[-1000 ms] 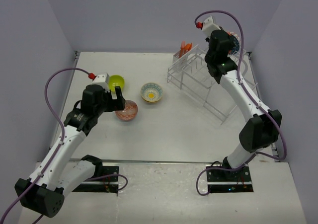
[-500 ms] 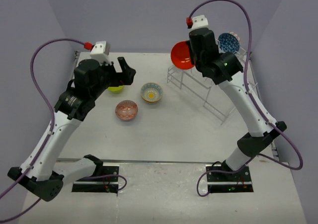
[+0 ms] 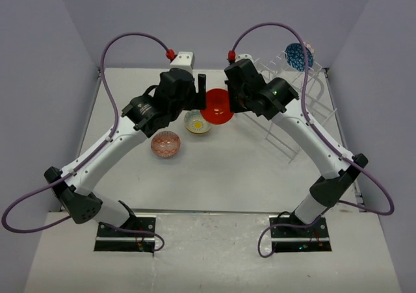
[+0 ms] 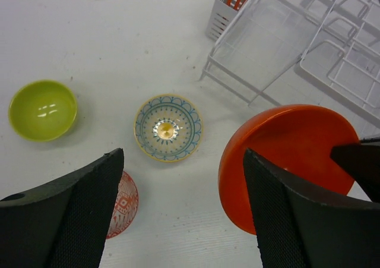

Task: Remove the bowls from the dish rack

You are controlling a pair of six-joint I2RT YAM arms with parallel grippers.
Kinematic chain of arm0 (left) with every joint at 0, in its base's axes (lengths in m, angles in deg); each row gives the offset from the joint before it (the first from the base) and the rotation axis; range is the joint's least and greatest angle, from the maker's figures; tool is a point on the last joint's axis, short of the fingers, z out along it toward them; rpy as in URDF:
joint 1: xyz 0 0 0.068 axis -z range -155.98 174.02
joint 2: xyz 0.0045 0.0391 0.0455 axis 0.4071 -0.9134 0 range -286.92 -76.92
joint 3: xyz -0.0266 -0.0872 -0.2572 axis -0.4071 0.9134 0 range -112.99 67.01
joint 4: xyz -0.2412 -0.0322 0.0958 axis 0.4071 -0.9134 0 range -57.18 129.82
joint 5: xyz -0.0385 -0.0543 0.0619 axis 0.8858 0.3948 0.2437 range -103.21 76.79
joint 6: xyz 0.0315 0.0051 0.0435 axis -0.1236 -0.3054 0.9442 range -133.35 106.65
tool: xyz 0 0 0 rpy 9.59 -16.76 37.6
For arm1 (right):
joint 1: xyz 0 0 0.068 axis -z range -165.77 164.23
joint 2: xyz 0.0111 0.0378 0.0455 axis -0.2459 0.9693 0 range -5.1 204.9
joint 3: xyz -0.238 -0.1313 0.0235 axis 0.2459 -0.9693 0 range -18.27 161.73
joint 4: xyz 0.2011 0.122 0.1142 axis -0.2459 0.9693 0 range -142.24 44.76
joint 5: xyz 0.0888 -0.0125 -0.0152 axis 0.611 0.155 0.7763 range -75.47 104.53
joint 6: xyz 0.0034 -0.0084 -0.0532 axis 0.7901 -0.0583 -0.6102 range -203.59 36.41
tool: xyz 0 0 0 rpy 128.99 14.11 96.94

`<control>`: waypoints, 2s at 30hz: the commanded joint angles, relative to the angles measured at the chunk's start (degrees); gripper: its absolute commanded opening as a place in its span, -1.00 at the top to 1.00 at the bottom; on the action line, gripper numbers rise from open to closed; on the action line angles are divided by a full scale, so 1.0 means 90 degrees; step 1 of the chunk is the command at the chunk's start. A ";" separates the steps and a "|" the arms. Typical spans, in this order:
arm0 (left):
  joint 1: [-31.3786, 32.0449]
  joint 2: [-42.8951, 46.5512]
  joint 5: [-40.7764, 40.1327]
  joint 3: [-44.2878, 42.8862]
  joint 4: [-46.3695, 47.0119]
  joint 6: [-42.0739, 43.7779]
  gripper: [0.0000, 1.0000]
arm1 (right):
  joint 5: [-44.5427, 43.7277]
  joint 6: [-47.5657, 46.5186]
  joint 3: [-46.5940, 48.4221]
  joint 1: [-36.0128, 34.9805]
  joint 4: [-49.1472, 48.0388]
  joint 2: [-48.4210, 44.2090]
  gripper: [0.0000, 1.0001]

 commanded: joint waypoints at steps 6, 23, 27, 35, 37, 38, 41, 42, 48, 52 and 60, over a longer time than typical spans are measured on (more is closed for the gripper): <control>-0.0002 0.0082 0.0661 0.0458 0.0588 0.0113 -0.63 | 0.0515 0.0469 -0.0026 -0.0122 -0.0697 -0.0478 1.00; -0.0604 -0.0192 -0.0053 0.0585 0.0256 -0.0179 1.00 | 0.0594 0.0489 -0.0386 -0.0190 -0.1068 -0.0526 -0.49; -0.2002 0.0256 0.1137 0.1179 0.0704 -0.0219 1.00 | 0.0057 0.0518 -0.0766 -0.0190 -0.1058 -0.0897 -0.98; -0.5085 -0.0307 0.3257 0.2030 0.1544 -0.1117 1.00 | -0.0071 0.0245 -0.1792 -0.0102 -0.1312 -0.1951 -0.97; -0.5324 -0.0883 0.3639 0.1807 0.1478 -0.1127 1.00 | -0.0051 0.0186 -0.2084 -0.0102 -0.1371 -0.2118 -0.98; -0.5421 -0.1068 0.3660 0.1670 0.1409 -0.1127 1.00 | -0.0080 0.0119 -0.2192 -0.0083 -0.1380 -0.2205 -0.98; -0.5500 -0.1528 0.3738 0.1396 0.1574 -0.1088 1.00 | -0.0149 0.0030 -0.2525 -0.0024 -0.1449 -0.2508 -0.98; -0.5510 -0.1752 0.3835 0.1241 0.1584 -0.1088 1.00 | -0.0149 0.0011 -0.2593 -0.0014 -0.1497 -0.2644 -0.98; -0.5549 -0.2505 0.3903 0.0829 0.1476 -0.1069 1.00 | -0.0139 -0.0175 -0.2906 0.0044 -0.1595 -0.2919 -0.98; -0.5549 -0.2760 0.3943 0.0761 0.1330 -0.0952 1.00 | -0.0149 -0.0253 -0.3111 0.0073 -0.1664 -0.3036 -0.98; -0.5540 -0.2779 0.3719 0.1044 0.1389 -0.0883 1.00 | -0.0042 -0.0282 -0.3307 0.0093 -0.1839 -0.3124 -0.98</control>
